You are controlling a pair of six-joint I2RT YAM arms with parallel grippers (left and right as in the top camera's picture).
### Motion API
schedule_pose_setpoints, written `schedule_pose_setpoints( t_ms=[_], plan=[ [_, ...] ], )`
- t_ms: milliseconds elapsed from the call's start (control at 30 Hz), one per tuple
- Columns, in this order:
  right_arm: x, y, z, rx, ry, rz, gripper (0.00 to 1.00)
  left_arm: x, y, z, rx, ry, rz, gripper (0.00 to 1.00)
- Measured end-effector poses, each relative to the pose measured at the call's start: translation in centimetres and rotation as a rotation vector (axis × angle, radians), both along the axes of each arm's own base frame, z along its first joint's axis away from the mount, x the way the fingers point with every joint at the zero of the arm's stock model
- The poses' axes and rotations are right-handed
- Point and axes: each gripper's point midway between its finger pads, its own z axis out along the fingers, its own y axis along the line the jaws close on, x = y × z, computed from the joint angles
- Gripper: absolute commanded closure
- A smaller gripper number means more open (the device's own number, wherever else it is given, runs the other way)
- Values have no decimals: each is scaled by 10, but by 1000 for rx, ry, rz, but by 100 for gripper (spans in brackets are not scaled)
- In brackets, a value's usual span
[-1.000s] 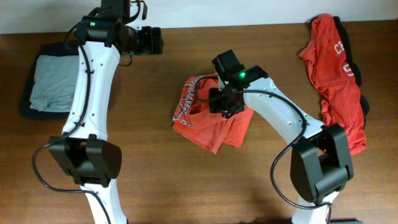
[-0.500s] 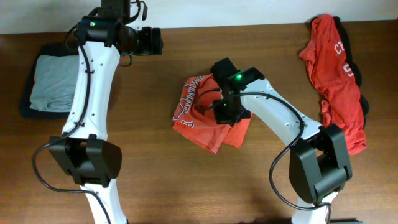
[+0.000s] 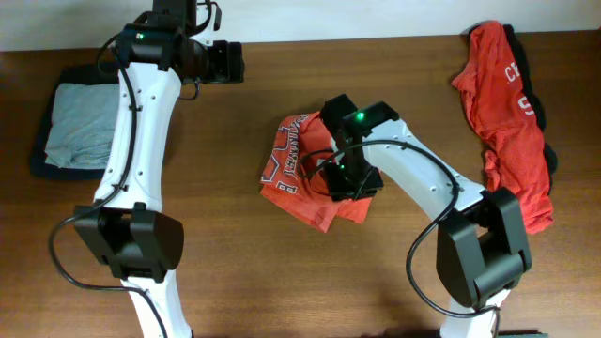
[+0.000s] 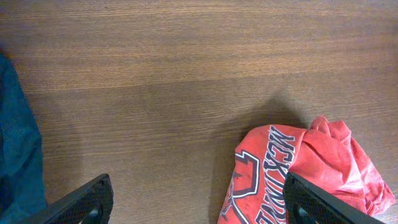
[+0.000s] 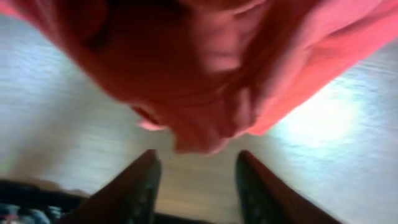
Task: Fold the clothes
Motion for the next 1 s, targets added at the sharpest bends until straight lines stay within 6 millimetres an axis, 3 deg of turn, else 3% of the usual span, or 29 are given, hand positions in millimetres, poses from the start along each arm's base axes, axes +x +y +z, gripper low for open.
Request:
schedule_pose_setpoints(
  t_ms=[200,267,433,633,800,1000],
  plan=[
    [-11,18,1,29,10,48,48,1,0,0,0,-3,0,13],
    [-5,21,0,17,-19,34,48,1,0,0,0,-3,0,13],
    [39,21,0,26,-184,-45,46,1,0,1,1,-7,1,13],
    [86,4,6,50,-317,-152,43,2,0,1,2,-11,2,13],
    [106,-14,9,51,-370,-198,41,5,1,3,4,-24,4,13],
    [123,-15,14,66,-438,-165,46,6,1,4,5,-31,6,13]
  ],
)
